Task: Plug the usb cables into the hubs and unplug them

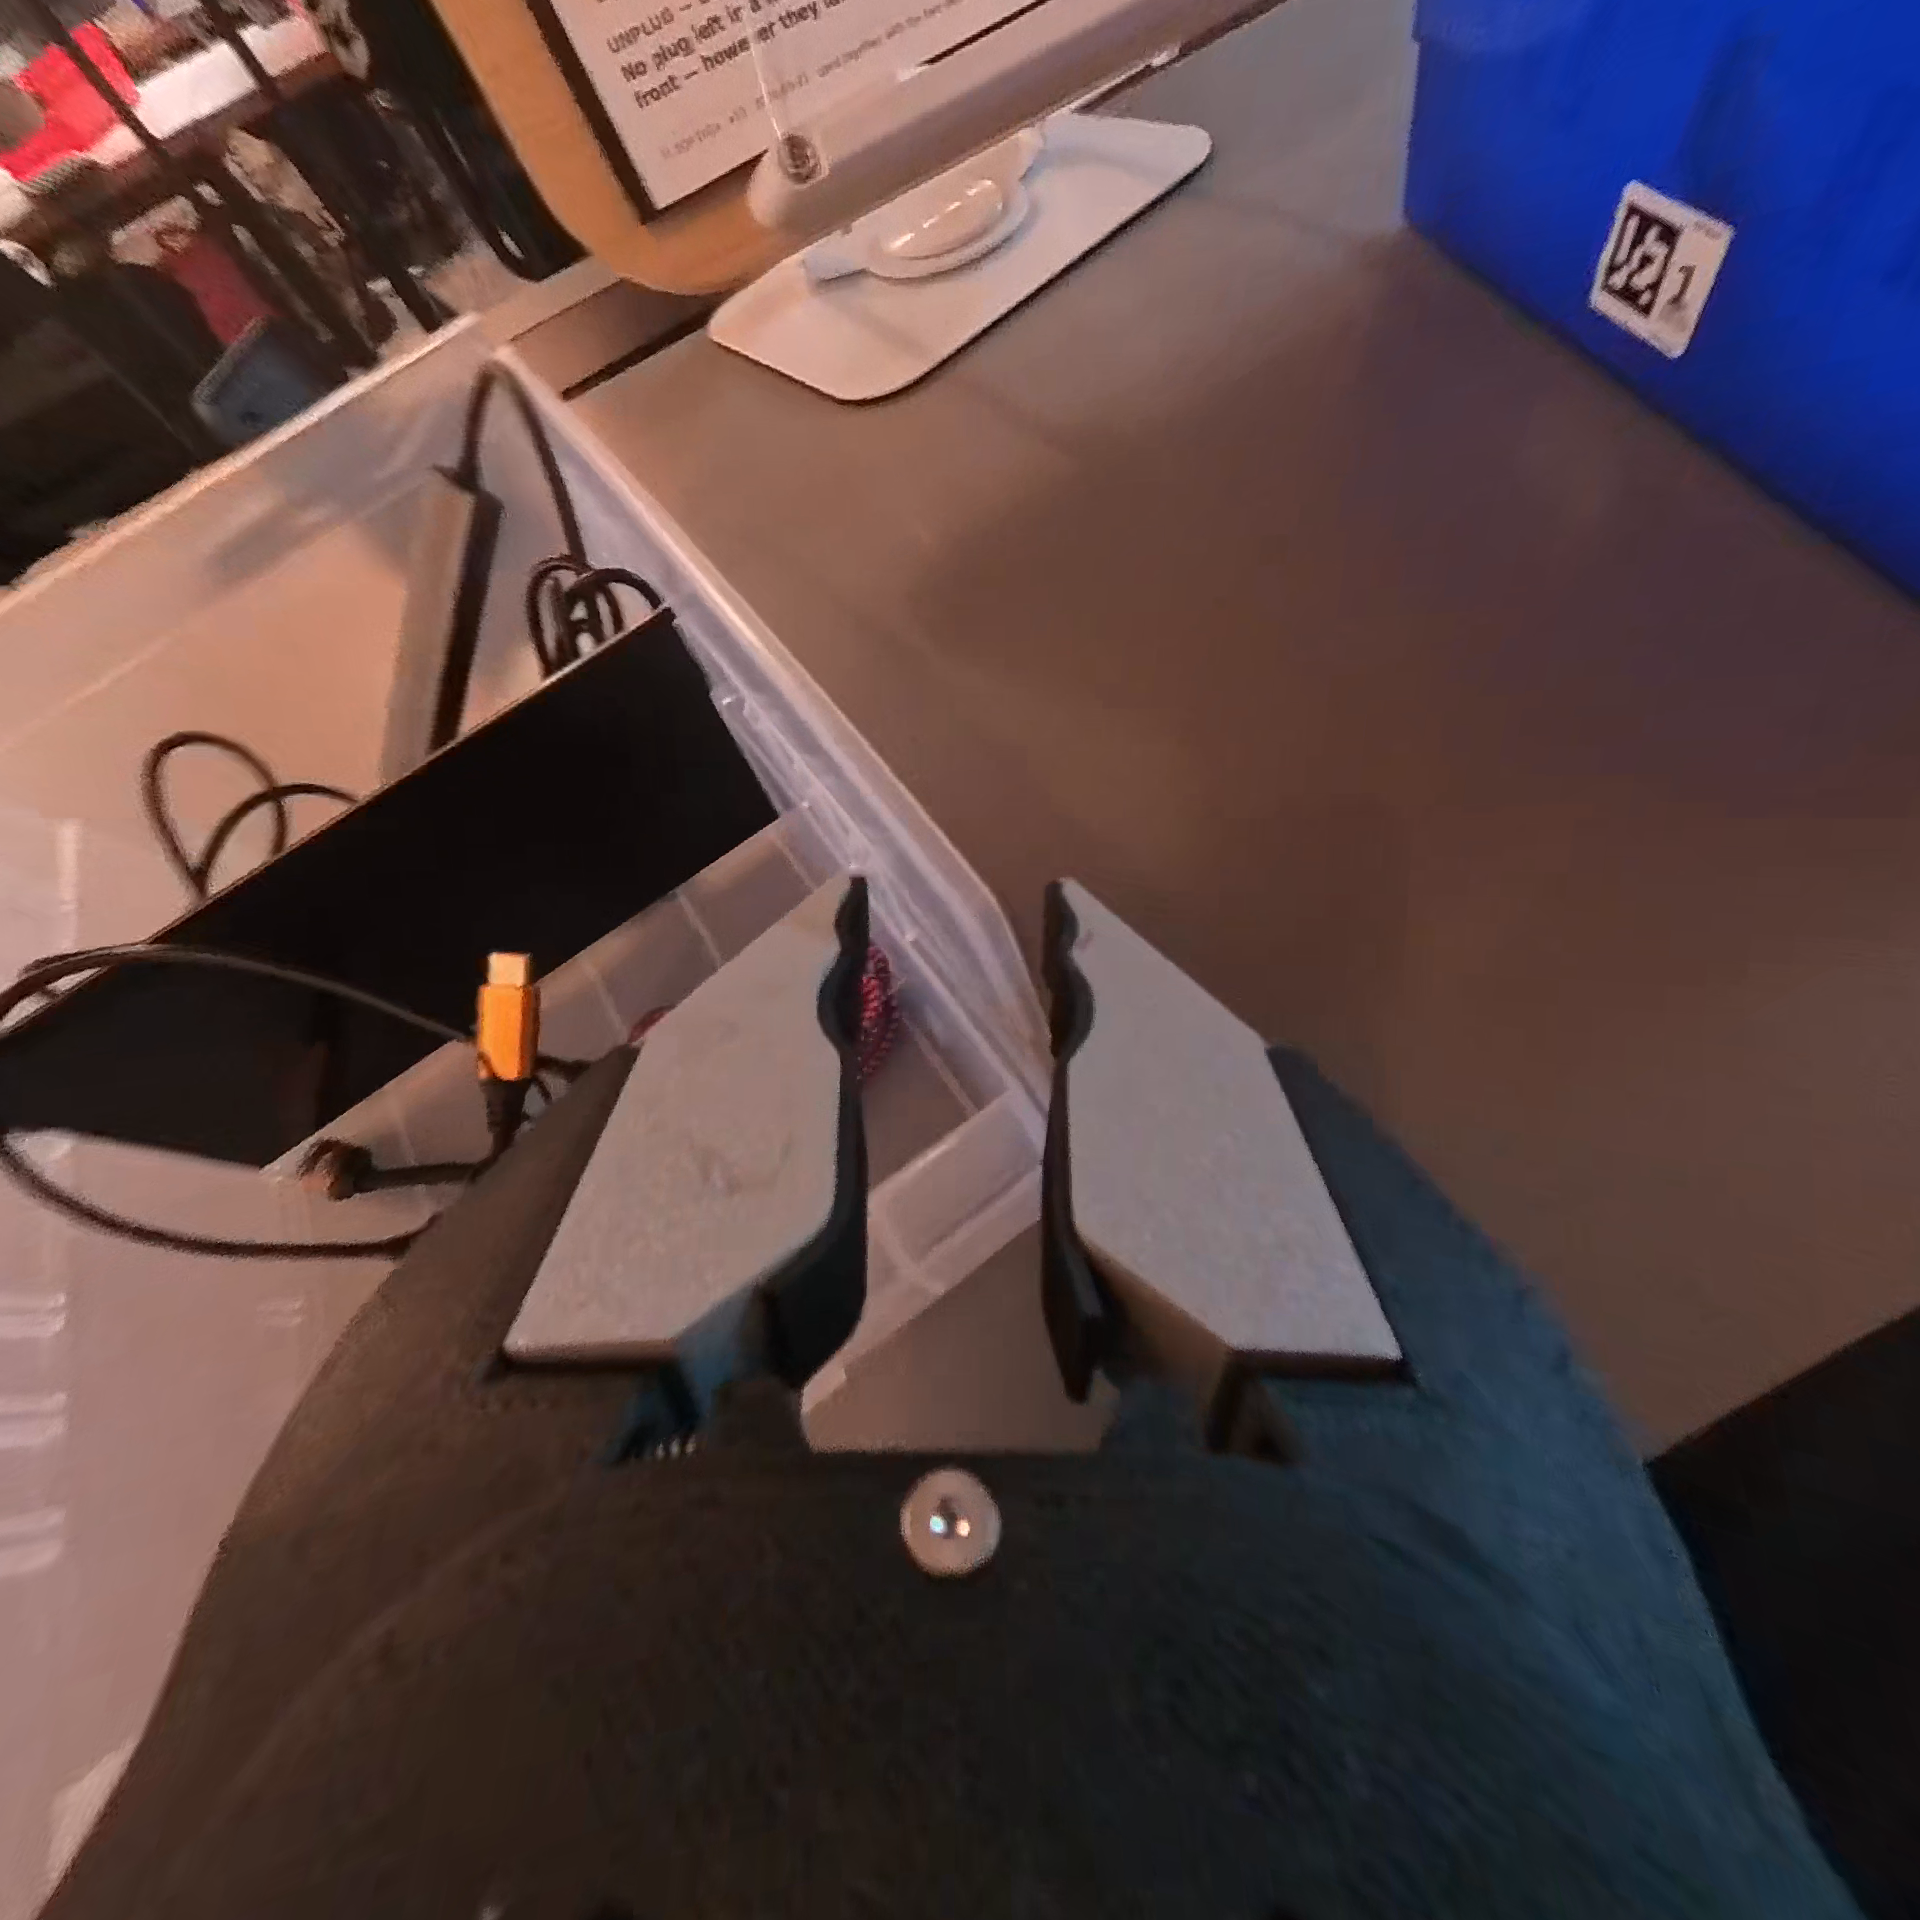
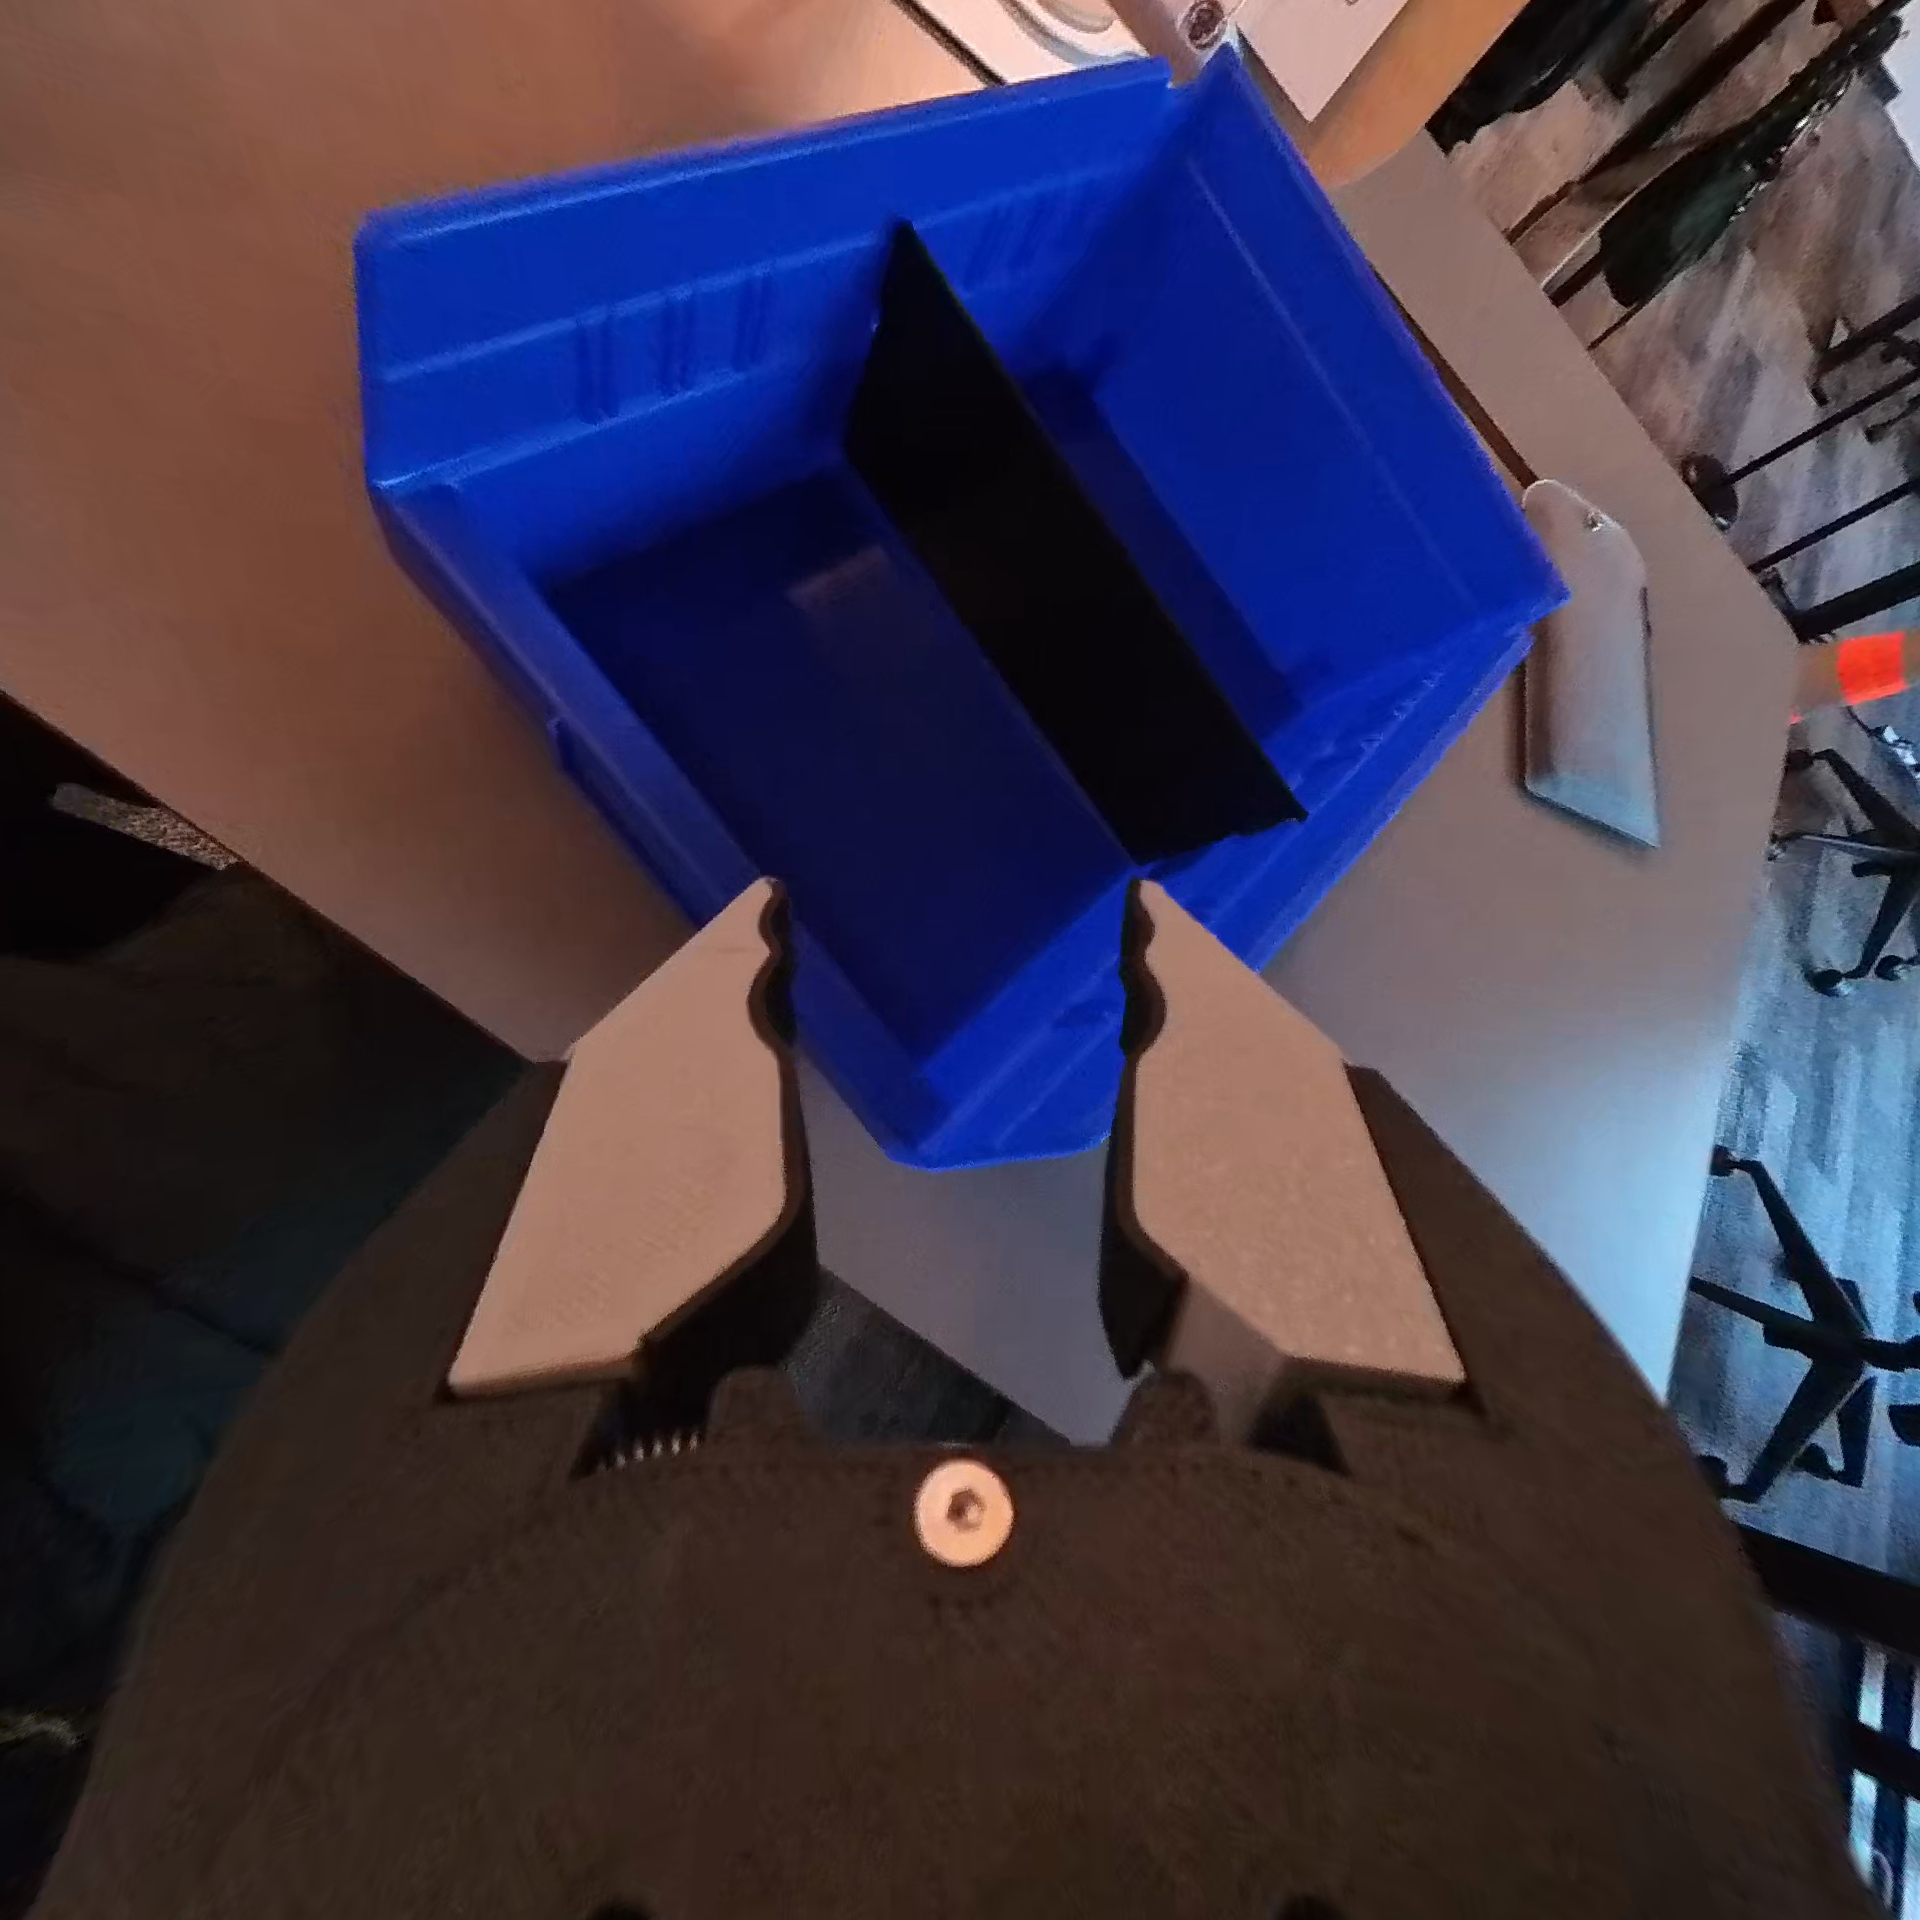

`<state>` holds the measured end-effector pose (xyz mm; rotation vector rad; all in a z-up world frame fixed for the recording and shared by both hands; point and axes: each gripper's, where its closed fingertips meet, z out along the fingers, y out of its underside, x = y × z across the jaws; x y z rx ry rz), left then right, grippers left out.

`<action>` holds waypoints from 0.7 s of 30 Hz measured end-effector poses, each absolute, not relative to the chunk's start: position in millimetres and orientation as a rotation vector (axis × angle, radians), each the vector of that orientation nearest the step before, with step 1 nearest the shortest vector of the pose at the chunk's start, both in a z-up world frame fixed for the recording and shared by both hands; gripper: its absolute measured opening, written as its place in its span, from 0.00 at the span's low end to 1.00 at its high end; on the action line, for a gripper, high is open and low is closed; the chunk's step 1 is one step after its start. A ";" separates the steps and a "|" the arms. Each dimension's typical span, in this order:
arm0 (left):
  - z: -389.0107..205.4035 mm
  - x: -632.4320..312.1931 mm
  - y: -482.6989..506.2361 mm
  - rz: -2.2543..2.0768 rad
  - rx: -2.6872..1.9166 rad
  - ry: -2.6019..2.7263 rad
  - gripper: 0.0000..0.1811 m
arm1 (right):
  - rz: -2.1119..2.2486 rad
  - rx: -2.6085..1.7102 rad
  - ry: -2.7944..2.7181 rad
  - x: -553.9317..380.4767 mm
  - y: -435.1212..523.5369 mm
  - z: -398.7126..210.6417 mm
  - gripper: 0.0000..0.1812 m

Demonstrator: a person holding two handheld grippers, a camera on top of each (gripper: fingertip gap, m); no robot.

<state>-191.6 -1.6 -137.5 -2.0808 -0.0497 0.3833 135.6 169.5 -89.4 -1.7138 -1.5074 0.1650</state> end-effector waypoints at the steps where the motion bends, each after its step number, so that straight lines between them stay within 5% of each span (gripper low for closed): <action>1: -137.5 -197.1 -10.3 0.427 -2.082 -0.048 0.15 | 0.172 -1.718 -1.514 135.6 168.8 -90.7 0.34; 6: -137.0 -248.7 -65.8 0.641 -2.075 -0.135 0.03 | 0.365 -1.673 -1.514 110.0 145.7 -81.6 0.34; 8: -137.0 -260.5 -78.8 0.503 -2.049 -0.236 0.01 | 0.552 -1.622 -1.439 73.9 124.2 -71.0 0.43; 10: -137.0 -274.7 -90.3 0.464 -2.035 -0.305 0.02 | 0.694 -1.556 -1.368 35.3 101.8 -68.4 0.50; 17: -136.6 -280.5 -95.0 0.407 -1.981 -0.355 0.02 | 0.458 -1.668 -1.236 -25.4 145.8 -124.4 0.49; 19: -137.6 -265.7 -85.3 0.348 -1.991 -0.295 0.03 | 0.534 -1.728 -1.257 -27.2 152.8 -135.5 0.57; 21: -141.3 -250.7 -75.9 0.278 -2.018 -0.243 0.06 | 0.584 -1.754 -1.289 -19.2 154.7 -137.5 0.50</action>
